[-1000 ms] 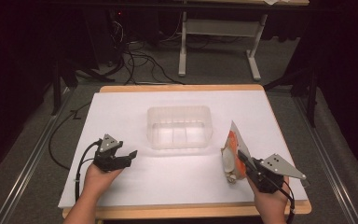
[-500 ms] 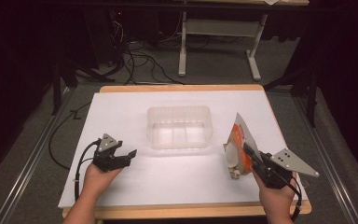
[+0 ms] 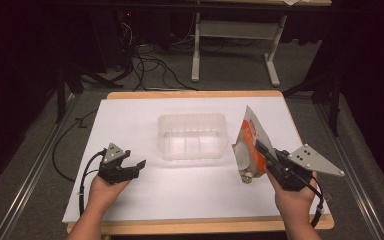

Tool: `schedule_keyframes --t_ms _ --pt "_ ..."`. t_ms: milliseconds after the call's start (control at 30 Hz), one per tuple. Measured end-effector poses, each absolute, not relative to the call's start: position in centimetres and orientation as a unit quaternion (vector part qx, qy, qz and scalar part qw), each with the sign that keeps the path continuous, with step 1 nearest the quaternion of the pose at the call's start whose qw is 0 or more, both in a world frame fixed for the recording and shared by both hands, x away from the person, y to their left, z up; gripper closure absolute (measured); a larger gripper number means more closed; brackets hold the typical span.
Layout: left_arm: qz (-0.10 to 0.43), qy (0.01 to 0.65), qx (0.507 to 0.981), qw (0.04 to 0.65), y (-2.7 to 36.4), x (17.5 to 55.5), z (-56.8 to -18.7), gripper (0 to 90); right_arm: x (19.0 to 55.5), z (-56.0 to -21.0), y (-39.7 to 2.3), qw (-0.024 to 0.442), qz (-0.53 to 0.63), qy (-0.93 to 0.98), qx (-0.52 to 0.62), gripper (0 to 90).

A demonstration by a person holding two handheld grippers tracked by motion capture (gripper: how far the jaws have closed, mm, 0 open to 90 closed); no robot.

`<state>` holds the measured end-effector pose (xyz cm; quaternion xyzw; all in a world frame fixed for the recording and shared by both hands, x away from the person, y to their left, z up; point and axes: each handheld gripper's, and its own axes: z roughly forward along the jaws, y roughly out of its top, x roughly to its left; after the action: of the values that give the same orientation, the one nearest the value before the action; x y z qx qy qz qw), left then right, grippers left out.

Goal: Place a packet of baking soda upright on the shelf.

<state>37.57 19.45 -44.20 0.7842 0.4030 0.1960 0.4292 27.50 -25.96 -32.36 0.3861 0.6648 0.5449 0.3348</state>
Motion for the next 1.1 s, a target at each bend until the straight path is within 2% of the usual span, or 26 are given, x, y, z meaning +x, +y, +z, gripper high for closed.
schedule_keyframes --t_ms 433,1100 --pt "0.198 0.403 0.78 0.435 19.6 37.6 -44.1 30.0 29.8 -30.1 -22.1 0.324 0.555 0.676 0.361 90.0" --pt "0.193 0.402 0.777 0.444 19.7 37.6 -44.0 30.0 35.7 -30.7 -15.4 0.295 0.555 0.691 0.357 90.0"
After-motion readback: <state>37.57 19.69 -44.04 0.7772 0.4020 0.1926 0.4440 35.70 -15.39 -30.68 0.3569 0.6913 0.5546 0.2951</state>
